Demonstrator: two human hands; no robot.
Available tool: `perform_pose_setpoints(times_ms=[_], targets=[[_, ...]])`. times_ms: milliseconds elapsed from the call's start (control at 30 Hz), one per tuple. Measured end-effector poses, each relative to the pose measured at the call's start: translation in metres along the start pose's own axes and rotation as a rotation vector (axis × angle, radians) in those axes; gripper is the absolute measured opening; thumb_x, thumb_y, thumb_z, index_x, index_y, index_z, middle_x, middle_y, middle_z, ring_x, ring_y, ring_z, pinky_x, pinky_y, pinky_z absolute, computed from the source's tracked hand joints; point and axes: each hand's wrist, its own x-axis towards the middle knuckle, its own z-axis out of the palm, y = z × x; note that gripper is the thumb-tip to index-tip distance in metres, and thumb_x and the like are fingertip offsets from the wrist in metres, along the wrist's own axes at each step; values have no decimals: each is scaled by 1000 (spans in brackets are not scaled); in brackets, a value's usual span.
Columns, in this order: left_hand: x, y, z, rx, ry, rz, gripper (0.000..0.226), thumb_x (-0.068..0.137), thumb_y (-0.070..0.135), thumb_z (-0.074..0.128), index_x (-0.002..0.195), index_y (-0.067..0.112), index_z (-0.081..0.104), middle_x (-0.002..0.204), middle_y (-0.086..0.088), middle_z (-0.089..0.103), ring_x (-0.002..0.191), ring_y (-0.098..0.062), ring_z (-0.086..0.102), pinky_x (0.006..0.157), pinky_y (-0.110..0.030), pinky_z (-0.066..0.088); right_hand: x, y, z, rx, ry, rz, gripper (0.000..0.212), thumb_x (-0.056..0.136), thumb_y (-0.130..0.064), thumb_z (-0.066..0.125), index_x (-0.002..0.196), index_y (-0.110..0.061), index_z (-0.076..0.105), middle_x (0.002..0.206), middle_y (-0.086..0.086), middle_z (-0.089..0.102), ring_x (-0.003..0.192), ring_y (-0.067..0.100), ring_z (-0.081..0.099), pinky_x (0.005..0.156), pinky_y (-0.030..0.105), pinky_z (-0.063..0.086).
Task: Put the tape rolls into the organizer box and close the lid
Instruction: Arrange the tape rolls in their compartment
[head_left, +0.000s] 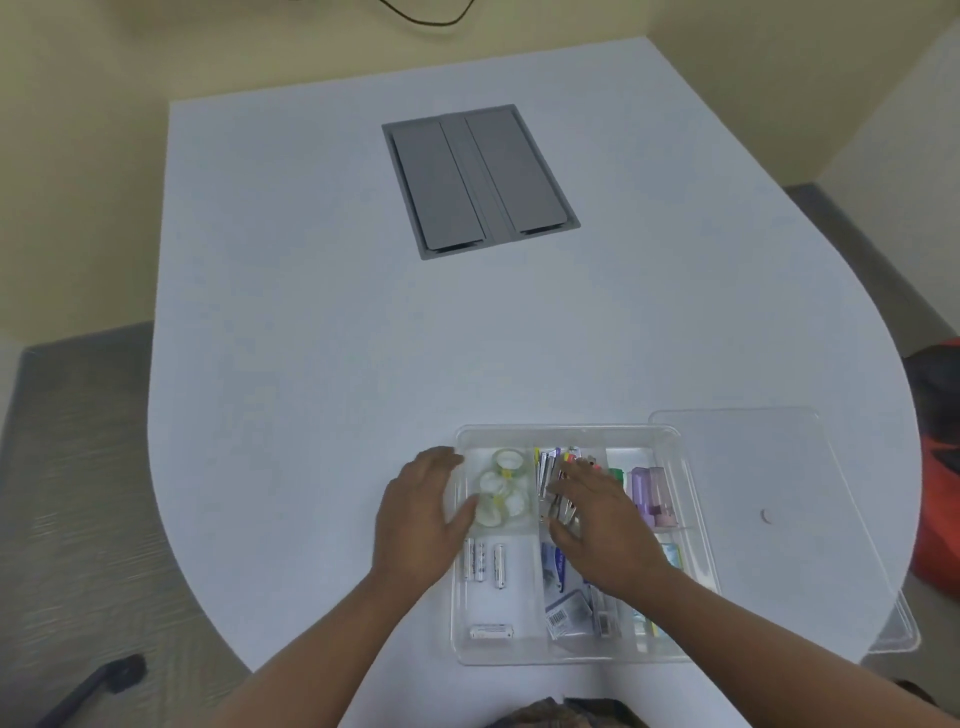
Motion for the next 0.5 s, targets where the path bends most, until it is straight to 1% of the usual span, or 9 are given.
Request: perform_pose_setpoints(times_ms=[67,133,167,233,300,333,400,500], targets=[[-12,-18,-2,47,46,-100,46,87,32,65,128,16,53,139,-2,51,126,-20,48,101,-36,40,0,-3,-4,15,18,6,36,87,-23,65,123,-19,63,144,2,51,138,19,38,117,28,19],[-25,-37,-2,116,6,-194,55,90,38,58,136,10,45,148,-8,42,135,-26,40,107,-44,37,2,-8,-8,19,29,1,31,87,-23,65,117,-18,65,134,1,58,128,19,48,108,22,26],[-31,-46,-1,158,-48,-236,63,91,47,51,141,9,39,152,-10,36,140,-28,33,110,-46,33,4,-12,-10,12,32,-12,27,87,-23,64,114,-18,65,127,-1,62,121,20,53,102,22,33],[-43,-62,4,240,-192,-311,85,86,68,26,149,11,21,160,-10,15,147,-27,12,116,-46,19,9,-19,-14,-5,25,-38,24,88,-23,62,112,-18,64,115,-3,64,109,19,56,88,25,41],[-51,-73,11,277,-292,-361,100,75,81,1,152,17,3,161,-6,-6,148,-26,-5,118,-47,5,15,-26,-17,-22,1,-35,27,89,-26,62,115,-19,63,114,-4,64,105,17,56,83,27,44],[-54,-77,14,291,-320,-376,103,71,83,-7,151,18,-4,160,-5,-13,148,-26,-10,117,-48,1,20,-29,-18,-30,-17,-25,28,89,-27,61,117,-20,62,114,-4,63,105,17,57,83,29,46],[-54,-81,18,318,-365,-397,103,67,83,-15,148,19,-14,157,-4,-23,146,-25,-19,117,-50,-3,29,-35,-18,-57,-52,-2,32,90,-29,60,120,-21,61,117,-4,63,105,19,59,84,33,49],[-49,-82,16,288,-427,-421,104,63,86,-15,141,18,-27,148,0,-38,136,-18,-36,116,-49,-11,45,-41,-16,-120,-95,31,35,91,-32,59,124,-25,59,123,-6,62,107,19,61,85,33,49]])
